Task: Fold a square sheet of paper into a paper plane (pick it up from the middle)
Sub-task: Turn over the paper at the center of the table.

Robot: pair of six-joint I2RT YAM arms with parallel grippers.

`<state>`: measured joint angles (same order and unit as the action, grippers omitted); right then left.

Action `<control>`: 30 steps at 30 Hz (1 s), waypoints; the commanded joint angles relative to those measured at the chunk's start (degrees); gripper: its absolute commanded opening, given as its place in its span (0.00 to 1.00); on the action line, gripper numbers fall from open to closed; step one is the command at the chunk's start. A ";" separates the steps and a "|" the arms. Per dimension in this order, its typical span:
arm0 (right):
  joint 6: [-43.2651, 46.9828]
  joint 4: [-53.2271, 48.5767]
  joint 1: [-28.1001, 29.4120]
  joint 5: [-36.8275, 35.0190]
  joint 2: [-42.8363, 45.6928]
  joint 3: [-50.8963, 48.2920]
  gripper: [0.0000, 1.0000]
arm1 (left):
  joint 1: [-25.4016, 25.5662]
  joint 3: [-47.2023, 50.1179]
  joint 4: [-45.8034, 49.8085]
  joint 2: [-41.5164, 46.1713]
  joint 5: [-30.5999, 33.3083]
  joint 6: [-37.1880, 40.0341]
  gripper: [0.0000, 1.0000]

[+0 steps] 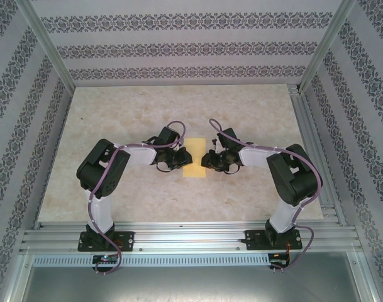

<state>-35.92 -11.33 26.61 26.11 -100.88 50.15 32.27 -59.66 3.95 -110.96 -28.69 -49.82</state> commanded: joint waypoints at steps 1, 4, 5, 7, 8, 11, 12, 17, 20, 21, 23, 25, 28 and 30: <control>0.37 1.06 0.37 -0.62 -0.94 0.57 0.29 | -0.08 -1.34 1.36 -1.37 0.21 0.86 0.17; -0.49 2.68 0.67 1.30 -1.60 0.83 0.27 | -0.02 -1.27 1.54 -1.67 0.12 1.04 0.17; -0.68 3.12 0.77 1.53 -1.60 0.78 0.26 | 0.00 -1.34 1.62 -1.72 -0.01 1.06 0.17; -1.22 4.00 0.72 1.97 -1.27 0.52 0.24 | -0.01 -1.34 1.68 -1.72 -0.05 1.20 0.16; -1.55 4.72 0.68 2.33 -1.10 0.30 0.24 | -0.01 -1.34 1.72 -1.72 -0.03 1.15 0.17; -1.95 5.31 0.55 3.15 -1.16 0.24 0.22 | -0.01 -1.42 1.74 -1.75 -0.05 1.17 0.17; -2.04 5.47 0.49 3.15 -1.08 0.23 0.22 | 0.03 -1.35 1.73 -1.80 -0.05 1.31 0.16; -2.30 5.62 0.20 2.88 -0.66 -0.12 0.22 | -0.01 -1.50 1.89 -1.70 -0.06 1.26 0.16; -2.31 5.48 -0.08 2.98 -0.13 -0.43 0.23 | 0.04 -1.57 1.87 -1.58 -0.05 1.28 0.16; -2.21 5.47 -0.07 3.07 0.11 -0.53 0.23 | 0.04 -1.53 1.90 -1.48 -0.05 1.26 0.16; -2.14 5.46 -0.07 3.41 0.48 -0.67 0.21 | -0.01 -1.50 1.83 -1.21 0.12 1.22 0.16; -1.89 5.27 -0.16 3.63 0.89 -0.69 0.16 | -0.01 -1.49 1.48 -0.87 -0.01 0.95 0.16; -1.49 4.49 -0.24 3.13 1.73 -0.85 0.10 | -0.02 -1.38 1.00 0.45 -0.04 0.55 0.16; -0.81 3.02 -0.25 2.60 2.53 -0.50 0.03 | -0.01 -1.37 1.10 2.02 0.21 0.42 0.17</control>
<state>-37.78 -7.77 26.57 28.64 -100.95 50.02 32.27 -60.05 4.29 -111.11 -28.67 -49.80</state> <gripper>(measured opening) 0.051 0.170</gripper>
